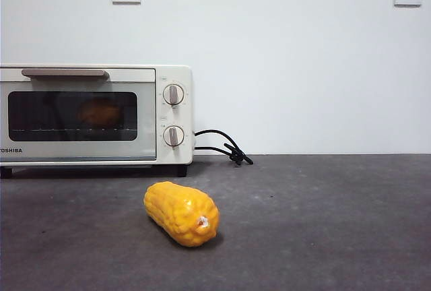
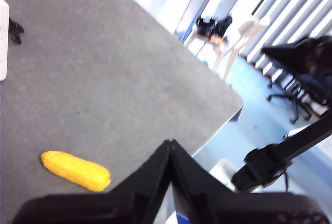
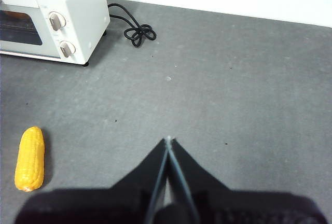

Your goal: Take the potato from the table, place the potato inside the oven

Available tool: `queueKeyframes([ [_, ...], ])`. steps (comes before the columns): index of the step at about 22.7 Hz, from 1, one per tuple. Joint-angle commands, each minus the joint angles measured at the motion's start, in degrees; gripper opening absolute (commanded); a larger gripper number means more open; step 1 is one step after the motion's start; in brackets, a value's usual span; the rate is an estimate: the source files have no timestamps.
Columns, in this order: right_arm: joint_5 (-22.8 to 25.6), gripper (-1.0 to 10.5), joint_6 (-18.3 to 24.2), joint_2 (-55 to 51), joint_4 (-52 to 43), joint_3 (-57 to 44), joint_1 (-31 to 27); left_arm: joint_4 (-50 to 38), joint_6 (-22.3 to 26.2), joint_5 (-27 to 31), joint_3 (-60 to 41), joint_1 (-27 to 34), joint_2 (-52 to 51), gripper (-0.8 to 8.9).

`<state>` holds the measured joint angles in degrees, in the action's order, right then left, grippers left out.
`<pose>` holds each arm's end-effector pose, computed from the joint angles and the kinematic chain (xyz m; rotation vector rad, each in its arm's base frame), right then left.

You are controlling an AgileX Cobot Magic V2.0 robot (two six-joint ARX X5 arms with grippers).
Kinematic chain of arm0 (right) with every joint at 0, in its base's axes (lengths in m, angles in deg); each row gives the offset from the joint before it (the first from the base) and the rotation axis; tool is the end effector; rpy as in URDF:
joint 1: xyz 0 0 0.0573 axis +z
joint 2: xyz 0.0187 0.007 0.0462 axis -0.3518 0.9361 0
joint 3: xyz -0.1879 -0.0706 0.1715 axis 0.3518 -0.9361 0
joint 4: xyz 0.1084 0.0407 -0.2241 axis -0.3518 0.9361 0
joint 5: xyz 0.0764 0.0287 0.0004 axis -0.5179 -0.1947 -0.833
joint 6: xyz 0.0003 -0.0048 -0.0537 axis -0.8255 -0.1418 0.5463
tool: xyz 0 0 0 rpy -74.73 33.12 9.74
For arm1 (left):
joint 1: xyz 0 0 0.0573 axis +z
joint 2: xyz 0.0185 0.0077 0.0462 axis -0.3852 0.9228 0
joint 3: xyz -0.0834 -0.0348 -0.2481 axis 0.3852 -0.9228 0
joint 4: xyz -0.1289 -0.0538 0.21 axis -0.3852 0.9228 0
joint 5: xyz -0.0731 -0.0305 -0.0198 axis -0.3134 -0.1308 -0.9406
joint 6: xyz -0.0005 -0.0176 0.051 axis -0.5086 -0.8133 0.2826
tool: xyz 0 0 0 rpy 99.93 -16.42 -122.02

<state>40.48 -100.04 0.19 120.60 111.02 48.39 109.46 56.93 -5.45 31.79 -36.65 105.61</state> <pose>0.0389 0.0396 0.4042 -0.1188 0.4531 0.2026 0.0453 -0.0301 0.4145 -0.2797 0.5020 -0.8701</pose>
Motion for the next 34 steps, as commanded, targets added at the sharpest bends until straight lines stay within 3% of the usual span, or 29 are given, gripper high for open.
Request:
queueKeyframes([
  [1,0.31,0.0,-0.63,-0.07,1.36,-0.37,-0.07,-0.17,-2.97,0.33,0.24,-0.2,-1.38,-0.04],
  [5,0.31,0.0,-0.63,-0.09,1.38,-0.37,-0.07,-0.04,-2.91,0.15,0.5,-0.2,-1.73,-0.04],
  [6,0.31,0.0,-0.63,-0.09,1.38,-0.37,-0.07,-0.2,-1.03,0.48,0.5,-0.17,-1.53,-0.04],
  [9,0.31,0.0,-0.63,-0.07,1.36,-0.37,-0.07,-0.31,11.21,4.07,0.5,-0.2,-0.57,-0.04],
  [13,0.31,0.0,-0.63,-0.07,1.36,-0.37,-0.07,-1.27,27.19,18.32,0.48,-0.17,2.56,-0.04],
  [18,0.33,0.0,-0.63,-0.09,1.36,-0.37,-0.07,-4.7,31.76,30.42,0.33,0.13,7.67,-0.04],
  [22,0.31,0.0,-0.63,-0.07,1.38,-0.37,-0.07,-12.66,37.48,32.79,-1.66,2.73,9.84,-0.04],
  [29,0.33,0.0,-0.63,-0.09,1.36,-0.37,-0.07,-37.11,37.03,32.76,-17.2,6.36,5.62,-0.04],
  [34,0.33,0.0,-0.63,-0.07,1.38,-0.37,-0.07,-61.44,26.27,33.24,-35.34,9.79,-0.07,-0.04],
])
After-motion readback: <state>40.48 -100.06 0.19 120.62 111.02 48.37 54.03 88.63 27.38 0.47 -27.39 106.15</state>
